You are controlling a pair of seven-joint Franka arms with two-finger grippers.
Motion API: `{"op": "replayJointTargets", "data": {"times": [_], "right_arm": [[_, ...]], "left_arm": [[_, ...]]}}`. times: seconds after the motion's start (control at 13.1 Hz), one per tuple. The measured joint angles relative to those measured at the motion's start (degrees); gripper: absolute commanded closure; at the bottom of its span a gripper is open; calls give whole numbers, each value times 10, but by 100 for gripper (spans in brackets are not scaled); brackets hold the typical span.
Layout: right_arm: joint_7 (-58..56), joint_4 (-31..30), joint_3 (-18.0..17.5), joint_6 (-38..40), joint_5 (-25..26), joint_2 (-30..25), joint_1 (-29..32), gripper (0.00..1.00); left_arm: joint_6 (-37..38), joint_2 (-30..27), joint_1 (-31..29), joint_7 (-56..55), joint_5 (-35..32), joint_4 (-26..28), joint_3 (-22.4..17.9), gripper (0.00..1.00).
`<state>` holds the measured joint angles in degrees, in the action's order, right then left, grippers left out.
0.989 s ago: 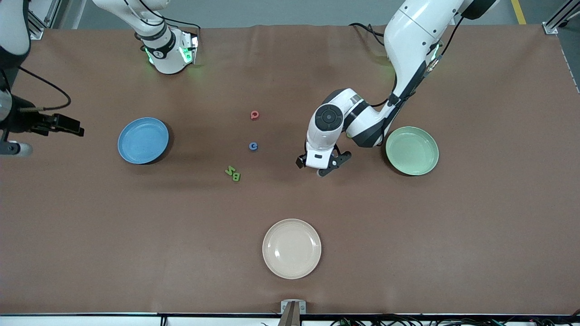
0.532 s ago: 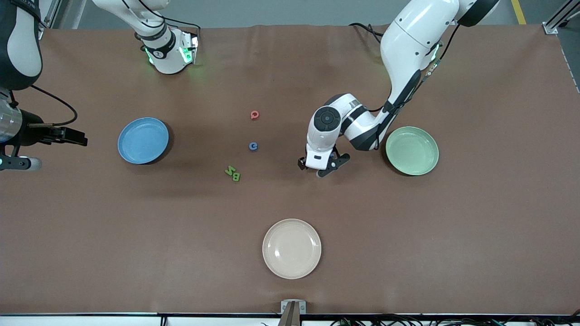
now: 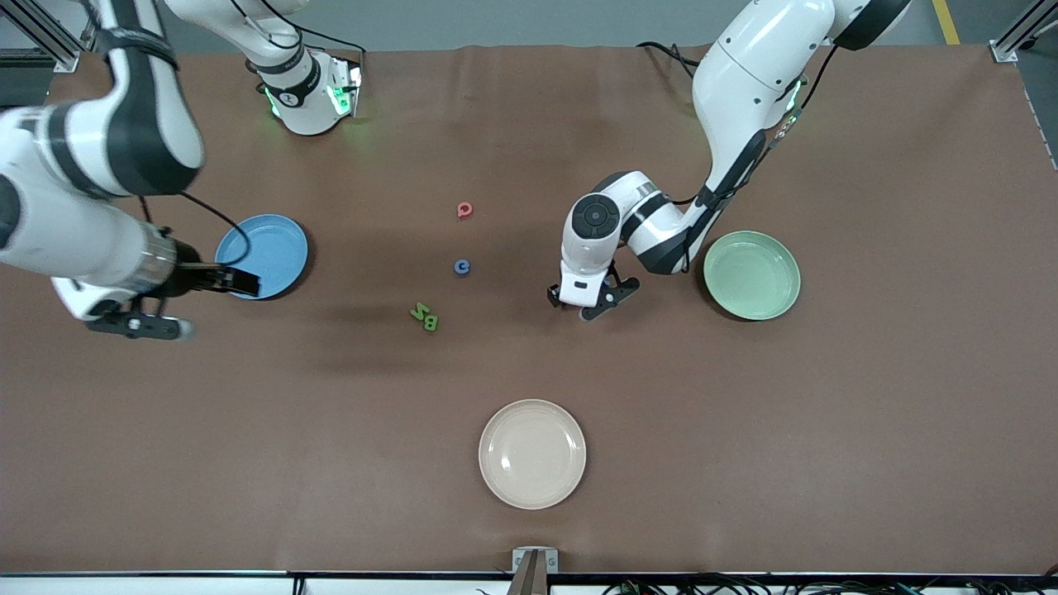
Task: Sort uppercase to blue plate, lowercase to green plate
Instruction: 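Grasp the blue m with the left gripper while the right gripper reaches the B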
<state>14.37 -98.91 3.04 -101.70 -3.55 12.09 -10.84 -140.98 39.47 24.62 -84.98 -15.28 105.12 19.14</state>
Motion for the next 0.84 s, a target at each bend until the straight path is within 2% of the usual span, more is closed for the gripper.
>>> {"op": "replayJointTargets", "data": {"times": [0.3, 0.46, 0.61, 0.84], "right_arm": [[45, -3, -1, -47, -19, 38, -49, 0], [66, -25, -1, -102, -24, 51, -66, 0], [91, -59, -1, -161, -25, 59, -88, 0], [121, -79, -1, -190, -25, 70, -123, 0]], "left_arm": [[-5, -2, 0, 0, 0, 0, 1, 55], [-5, -3, 0, 0, 0, 0, 1, 68], [-5, -4, 0, -1, 0, 0, 1, 73], [-6, -8, -4, -1, 0, -2, 1, 74]]}}
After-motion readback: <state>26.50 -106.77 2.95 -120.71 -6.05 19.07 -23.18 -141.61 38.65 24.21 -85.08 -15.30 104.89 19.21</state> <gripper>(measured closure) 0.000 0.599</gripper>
